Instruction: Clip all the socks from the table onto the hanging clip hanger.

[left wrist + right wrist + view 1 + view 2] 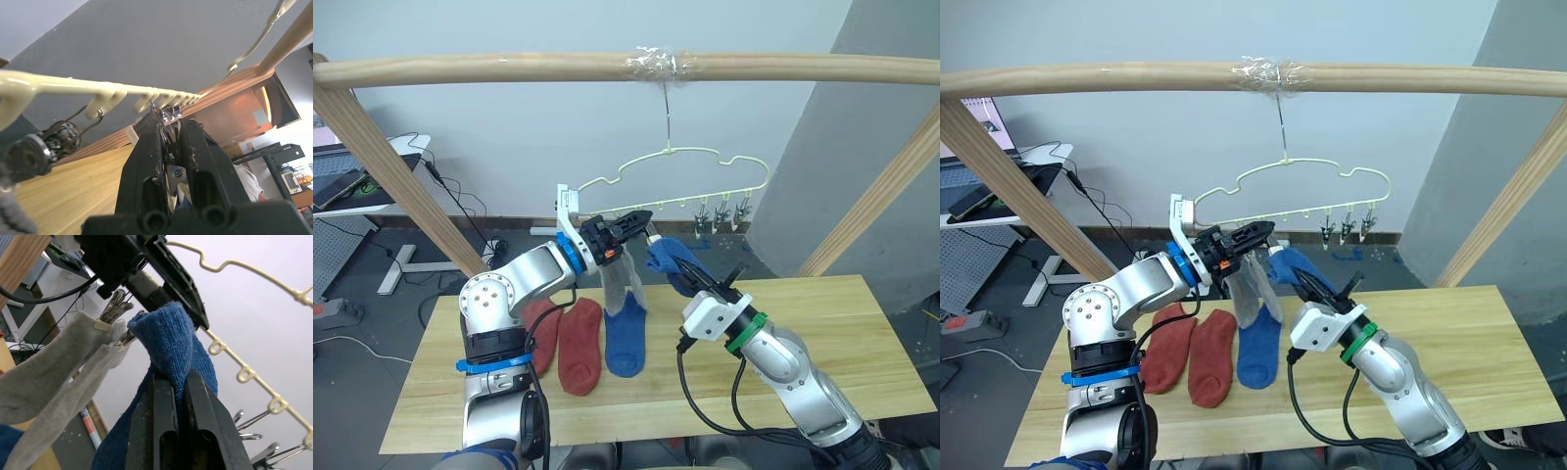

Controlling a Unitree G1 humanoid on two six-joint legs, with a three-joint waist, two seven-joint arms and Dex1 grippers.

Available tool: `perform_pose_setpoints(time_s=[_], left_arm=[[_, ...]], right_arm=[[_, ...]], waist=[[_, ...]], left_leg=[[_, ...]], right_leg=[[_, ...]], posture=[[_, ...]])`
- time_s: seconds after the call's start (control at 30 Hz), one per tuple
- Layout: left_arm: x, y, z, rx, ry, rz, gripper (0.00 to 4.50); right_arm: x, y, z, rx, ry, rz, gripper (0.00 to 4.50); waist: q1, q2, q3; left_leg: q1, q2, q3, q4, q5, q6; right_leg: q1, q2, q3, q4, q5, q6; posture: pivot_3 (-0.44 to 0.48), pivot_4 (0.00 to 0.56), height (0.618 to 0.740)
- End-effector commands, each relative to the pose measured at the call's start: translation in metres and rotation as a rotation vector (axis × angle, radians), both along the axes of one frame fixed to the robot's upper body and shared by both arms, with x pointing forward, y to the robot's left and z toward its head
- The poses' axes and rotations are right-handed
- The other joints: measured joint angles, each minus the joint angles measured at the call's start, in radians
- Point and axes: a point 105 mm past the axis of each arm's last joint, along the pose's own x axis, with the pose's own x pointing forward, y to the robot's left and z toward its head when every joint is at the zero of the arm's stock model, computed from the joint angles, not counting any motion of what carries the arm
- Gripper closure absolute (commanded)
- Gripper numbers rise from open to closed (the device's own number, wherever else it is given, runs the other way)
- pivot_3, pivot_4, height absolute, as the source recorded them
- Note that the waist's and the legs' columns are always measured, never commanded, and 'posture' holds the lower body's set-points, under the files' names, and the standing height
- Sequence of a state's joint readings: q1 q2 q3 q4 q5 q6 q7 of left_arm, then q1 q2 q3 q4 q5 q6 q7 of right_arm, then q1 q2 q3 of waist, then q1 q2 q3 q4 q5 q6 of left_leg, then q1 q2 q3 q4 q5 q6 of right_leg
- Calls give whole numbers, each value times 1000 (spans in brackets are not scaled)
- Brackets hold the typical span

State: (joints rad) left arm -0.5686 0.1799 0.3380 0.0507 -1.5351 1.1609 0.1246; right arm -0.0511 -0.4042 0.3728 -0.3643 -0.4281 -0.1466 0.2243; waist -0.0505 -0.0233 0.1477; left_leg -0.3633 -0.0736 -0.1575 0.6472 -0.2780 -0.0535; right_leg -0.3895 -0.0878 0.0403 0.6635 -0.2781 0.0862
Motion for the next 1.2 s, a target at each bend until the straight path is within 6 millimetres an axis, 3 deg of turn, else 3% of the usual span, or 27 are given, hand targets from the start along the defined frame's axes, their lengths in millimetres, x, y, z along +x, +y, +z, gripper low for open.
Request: perform_pose_setpoints(time_s=[0.03, 0.53, 0.87, 1.2], left_arm=[[-3, 0, 22, -51, -74, -16, 4328], [-4, -2, 19, -41, -75, -20, 4328], [-3, 1, 19, -31, -79, -6, 4328], [-2, 0, 21, -28, -85, -8, 4328]], right_arm=[[-1, -2, 5, 34, -2, 2, 4475], [13, 0, 10, 75, 3, -13, 4475], [5, 2, 1, 76, 39, 3, 4475], [11, 6, 7, 88, 23, 3, 4475]], waist=[[0, 0, 0], [0, 0, 0], [1, 0, 0], [0, 0, 0]], left_leg=[[0, 0, 0, 0, 0, 0], [0, 0, 0, 0, 0, 0], [0, 0, 0, 0, 0, 0], [0, 0, 0, 0, 0, 0]], right_leg=[[0, 0, 0, 0, 0, 0], [0, 0, 0, 0, 0, 0], [0, 0, 0, 0, 0, 0], [0, 0, 0, 0, 0, 0]], posture=[[-96, 129, 740], [-90, 134, 740], [-81, 139, 740], [-82, 135, 740]])
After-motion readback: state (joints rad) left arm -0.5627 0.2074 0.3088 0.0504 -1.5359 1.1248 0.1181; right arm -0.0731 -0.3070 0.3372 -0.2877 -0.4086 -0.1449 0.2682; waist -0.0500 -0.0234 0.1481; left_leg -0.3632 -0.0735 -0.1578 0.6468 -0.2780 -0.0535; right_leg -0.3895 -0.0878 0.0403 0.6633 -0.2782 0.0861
